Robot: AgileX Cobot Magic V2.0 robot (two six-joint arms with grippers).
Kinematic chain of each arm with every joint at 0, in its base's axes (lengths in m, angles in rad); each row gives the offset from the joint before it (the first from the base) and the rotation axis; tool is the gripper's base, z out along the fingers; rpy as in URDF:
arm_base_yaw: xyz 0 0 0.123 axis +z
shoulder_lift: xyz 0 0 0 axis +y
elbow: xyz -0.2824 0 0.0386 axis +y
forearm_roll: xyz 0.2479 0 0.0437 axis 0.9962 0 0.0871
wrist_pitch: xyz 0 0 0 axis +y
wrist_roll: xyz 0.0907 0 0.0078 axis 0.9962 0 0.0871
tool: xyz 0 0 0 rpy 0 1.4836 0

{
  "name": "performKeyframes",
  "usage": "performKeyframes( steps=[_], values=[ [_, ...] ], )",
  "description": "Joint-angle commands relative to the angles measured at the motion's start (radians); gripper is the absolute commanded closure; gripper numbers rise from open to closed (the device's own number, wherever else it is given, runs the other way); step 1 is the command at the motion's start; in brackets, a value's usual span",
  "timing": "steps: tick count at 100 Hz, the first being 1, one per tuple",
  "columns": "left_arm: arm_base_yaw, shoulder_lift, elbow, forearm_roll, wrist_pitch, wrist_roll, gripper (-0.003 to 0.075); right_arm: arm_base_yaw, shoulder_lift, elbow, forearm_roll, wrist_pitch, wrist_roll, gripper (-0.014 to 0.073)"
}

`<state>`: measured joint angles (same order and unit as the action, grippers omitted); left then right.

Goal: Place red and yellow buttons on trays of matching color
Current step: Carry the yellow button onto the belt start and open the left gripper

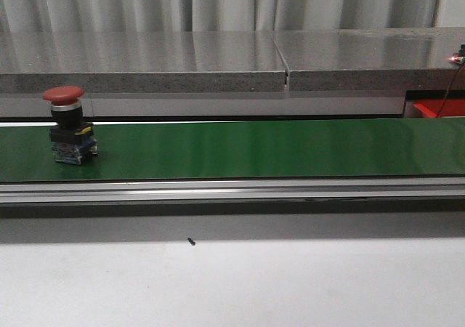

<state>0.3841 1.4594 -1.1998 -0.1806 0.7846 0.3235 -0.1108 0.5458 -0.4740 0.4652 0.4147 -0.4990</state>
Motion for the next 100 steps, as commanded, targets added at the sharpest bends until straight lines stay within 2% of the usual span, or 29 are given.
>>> performKeyframes(
  steps=[1, 24, 46, 53, 58, 70, 77, 82, 100],
  values=[
    [-0.054, -0.017, -0.026, -0.014, -0.053, 0.0, 0.0615, -0.001, 0.001, -0.029, 0.021, -0.06, -0.007, 0.0652],
    [-0.117, 0.054, -0.026, -0.014, -0.062, 0.0, 0.0615, -0.001, 0.001, -0.029, 0.021, -0.06, -0.007, 0.0652],
    [-0.123, 0.126, -0.026, -0.014, -0.059, 0.0, 0.0609, -0.001, 0.001, -0.029, 0.021, -0.06, -0.007, 0.0652],
    [-0.123, 0.128, -0.026, -0.014, -0.05, 0.0, 0.0547, -0.001, 0.001, -0.029, 0.021, -0.06, -0.007, 0.0652],
    [-0.123, 0.128, -0.026, -0.016, -0.036, 0.0, 0.0466, -0.001, 0.001, -0.029, 0.021, -0.06, -0.007, 0.0652],
    [-0.123, 0.125, -0.026, -0.054, 0.005, 0.0, 0.021, -0.001, 0.001, -0.029, 0.021, -0.06, -0.007, 0.0652],
    [-0.123, 0.114, -0.026, -0.078, 0.014, 0.005, 0.0118, -0.001, 0.001, -0.029, 0.021, -0.06, -0.007, 0.0652],
    [-0.123, 0.097, -0.026, -0.109, 0.014, 0.028, 0.0097, -0.001, 0.001, -0.029, 0.021, -0.06, -0.007, 0.0652],
    [-0.123, 0.003, -0.026, -0.167, 0.026, 0.049, 0.0111, -0.001, 0.001, -0.029, 0.021, -0.06, -0.007, 0.0652]
  ],
)
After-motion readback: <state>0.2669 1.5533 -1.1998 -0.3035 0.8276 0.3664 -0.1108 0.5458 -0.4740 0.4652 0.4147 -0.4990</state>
